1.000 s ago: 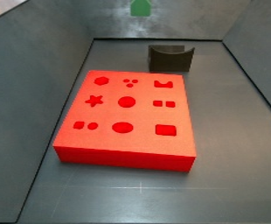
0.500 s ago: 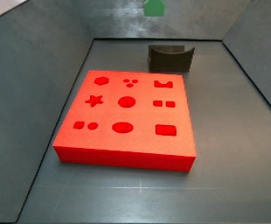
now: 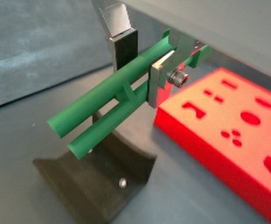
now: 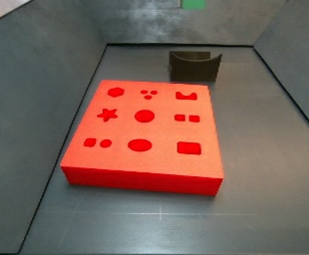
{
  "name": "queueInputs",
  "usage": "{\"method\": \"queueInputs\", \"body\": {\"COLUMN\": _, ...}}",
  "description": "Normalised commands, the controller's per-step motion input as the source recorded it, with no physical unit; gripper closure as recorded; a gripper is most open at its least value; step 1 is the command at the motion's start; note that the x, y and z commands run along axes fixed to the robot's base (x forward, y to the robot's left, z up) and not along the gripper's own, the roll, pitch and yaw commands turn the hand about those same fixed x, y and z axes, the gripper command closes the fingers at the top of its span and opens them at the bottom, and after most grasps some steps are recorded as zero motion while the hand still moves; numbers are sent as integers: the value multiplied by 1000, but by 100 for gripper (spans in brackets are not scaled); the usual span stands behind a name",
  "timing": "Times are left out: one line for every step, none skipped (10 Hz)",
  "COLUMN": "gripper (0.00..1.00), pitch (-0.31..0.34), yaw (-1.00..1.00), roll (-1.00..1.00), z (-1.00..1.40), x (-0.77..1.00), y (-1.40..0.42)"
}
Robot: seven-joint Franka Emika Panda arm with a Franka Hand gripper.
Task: Pick up the 3 prong object. Move up. Place the 3 prong object on the fixture. Regrasp the 3 prong object. Move to above the board. Insert the 3 prong object.
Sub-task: Place the 3 prong object on the fixture.
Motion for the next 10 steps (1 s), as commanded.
{"method": "queueInputs", "body": {"gripper": 100, "pitch": 25, "yaw": 0, "roll": -1000, "z": -8, "x": 458, "y": 92}}
{"method": "queueInputs", "body": {"gripper": 100, "pitch": 38, "yaw": -5, "roll": -1000, "z": -17, "x": 402, "y": 84}}
{"method": "queueInputs", "body": {"gripper": 100, "pitch": 71, "yaw": -25, "roll": -1000, "z": -18, "x": 264, "y": 61}}
{"method": "queueInputs", "body": {"gripper": 100, "pitch": 87, "yaw": -38, "roll": -1000, "z": -15, "x": 209, "y": 54}}
{"method": "queueInputs", "body": {"gripper": 100, "pitch": 103, "yaw": -58, "roll": -838, "z": -14, "x": 104, "y": 48}}
{"method": "queueInputs", "body": {"gripper": 100, "pitch": 77, "yaw": -76, "roll": -606, "z": -8, "x": 52, "y": 47}}
{"method": "queueInputs", "body": {"gripper": 100, "pitch": 64, "yaw": -84, "roll": -425, "z": -13, "x": 57, "y": 43}}
{"method": "queueInputs", "body": {"gripper": 100, "pitch": 61, "yaw": -84, "roll": -278, "z": -14, "x": 66, "y": 30}}
{"method": "queueInputs", "body": {"gripper": 100, "pitch": 55, "yaw": -83, "roll": -205, "z": -8, "x": 63, "y": 28}}
{"method": "queueInputs", "body": {"gripper": 100, "pitch": 234, "yaw": -79, "roll": -1000, "z": -1000, "x": 126, "y": 134}}
